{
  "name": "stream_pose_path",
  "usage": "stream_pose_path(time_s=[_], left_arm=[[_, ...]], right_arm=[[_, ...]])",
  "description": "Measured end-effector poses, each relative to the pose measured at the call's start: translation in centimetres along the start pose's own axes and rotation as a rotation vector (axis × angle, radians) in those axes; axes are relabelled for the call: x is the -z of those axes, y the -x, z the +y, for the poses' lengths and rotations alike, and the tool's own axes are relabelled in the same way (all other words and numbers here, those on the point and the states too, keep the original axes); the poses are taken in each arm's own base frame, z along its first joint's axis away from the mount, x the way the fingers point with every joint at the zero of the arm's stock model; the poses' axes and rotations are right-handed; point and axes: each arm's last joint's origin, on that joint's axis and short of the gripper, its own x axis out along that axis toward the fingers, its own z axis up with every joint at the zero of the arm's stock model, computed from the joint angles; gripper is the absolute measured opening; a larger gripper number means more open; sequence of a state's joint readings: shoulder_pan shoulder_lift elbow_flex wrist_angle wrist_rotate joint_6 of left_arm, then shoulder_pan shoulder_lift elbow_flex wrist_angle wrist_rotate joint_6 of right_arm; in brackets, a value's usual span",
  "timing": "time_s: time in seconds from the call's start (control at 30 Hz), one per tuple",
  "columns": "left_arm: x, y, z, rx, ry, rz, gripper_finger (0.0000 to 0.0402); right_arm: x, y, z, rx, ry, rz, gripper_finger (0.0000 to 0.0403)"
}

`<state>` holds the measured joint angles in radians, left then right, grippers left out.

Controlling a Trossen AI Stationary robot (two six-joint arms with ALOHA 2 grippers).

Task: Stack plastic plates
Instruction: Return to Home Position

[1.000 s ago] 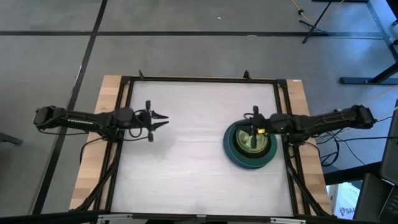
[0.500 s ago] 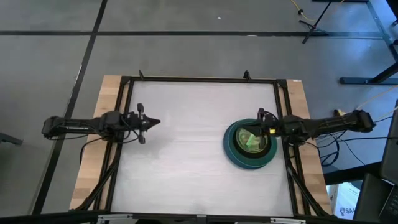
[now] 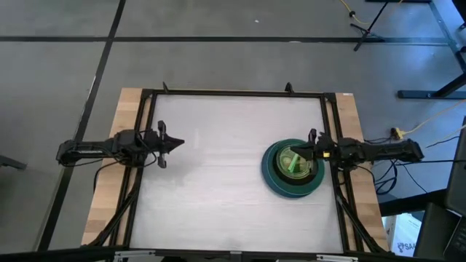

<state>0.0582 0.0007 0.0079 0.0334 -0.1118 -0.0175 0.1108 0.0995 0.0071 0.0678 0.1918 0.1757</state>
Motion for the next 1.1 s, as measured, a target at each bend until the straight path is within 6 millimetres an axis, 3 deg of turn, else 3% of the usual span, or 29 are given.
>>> stream_pose_path(time_s=[0.23, 1.1], left_arm=[[-0.03, 0.00, 0.16, -0.054, 0.001, -0.003, 0.0002], [0.04, -0.01, 0.05, -0.016, -0.028, 0.005, 0.0002]], right_arm=[[0.00, 0.34, 0.33, -0.133, -0.003, 0.015, 0.0002], [0.14, 0.27, 0.34, -0.137, -0.001, 0.031, 0.0003]])
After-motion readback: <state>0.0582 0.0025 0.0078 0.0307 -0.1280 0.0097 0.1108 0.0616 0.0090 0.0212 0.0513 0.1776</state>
